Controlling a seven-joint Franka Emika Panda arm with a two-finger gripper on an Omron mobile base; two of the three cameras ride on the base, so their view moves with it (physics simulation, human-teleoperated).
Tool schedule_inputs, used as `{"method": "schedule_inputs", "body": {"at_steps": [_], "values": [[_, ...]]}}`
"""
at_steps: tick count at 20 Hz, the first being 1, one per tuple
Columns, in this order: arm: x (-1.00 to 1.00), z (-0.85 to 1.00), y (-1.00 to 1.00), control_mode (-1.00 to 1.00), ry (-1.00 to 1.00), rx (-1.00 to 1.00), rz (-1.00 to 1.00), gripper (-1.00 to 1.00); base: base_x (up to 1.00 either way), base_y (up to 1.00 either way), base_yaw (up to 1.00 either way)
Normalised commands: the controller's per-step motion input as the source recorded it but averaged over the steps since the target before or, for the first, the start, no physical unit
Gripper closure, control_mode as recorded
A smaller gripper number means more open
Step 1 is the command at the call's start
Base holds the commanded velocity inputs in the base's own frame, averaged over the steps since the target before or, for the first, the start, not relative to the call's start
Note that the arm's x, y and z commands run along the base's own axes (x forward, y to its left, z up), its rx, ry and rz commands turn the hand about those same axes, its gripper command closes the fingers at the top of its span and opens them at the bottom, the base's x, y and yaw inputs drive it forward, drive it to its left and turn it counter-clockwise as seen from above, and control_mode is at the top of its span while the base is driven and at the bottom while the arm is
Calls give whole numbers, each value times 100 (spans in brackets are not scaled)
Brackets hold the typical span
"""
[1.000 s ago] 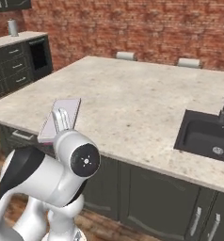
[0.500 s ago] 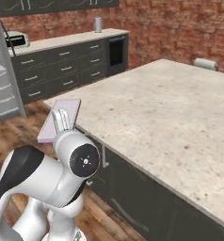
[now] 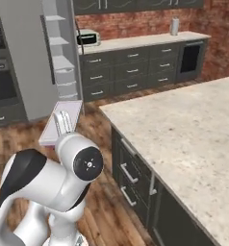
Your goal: The ice cube tray has been filled with water. Take the tray and place it in the freezer to make ice. Close the freezer door after placing the tray.
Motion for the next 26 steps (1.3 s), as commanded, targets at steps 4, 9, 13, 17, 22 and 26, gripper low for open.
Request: {"method": "schedule_inputs", "body": {"at_steps": [4, 9, 13, 17, 22, 26], "values": [[0, 0, 0, 100, 0, 0, 0, 100, 78, 50, 45], [0, 0, 0, 100, 0, 0, 0, 100, 94, 45, 38], [0, 0, 0, 100, 0, 0, 0, 100, 100, 42, 31], [0, 0, 0, 100, 0, 0, 0, 100, 93, 9, 5], [0, 0, 0, 100, 0, 0, 0, 100, 82, 0, -5], [0, 0, 0, 100, 0, 0, 0, 100, 97, 0, -8]]}}
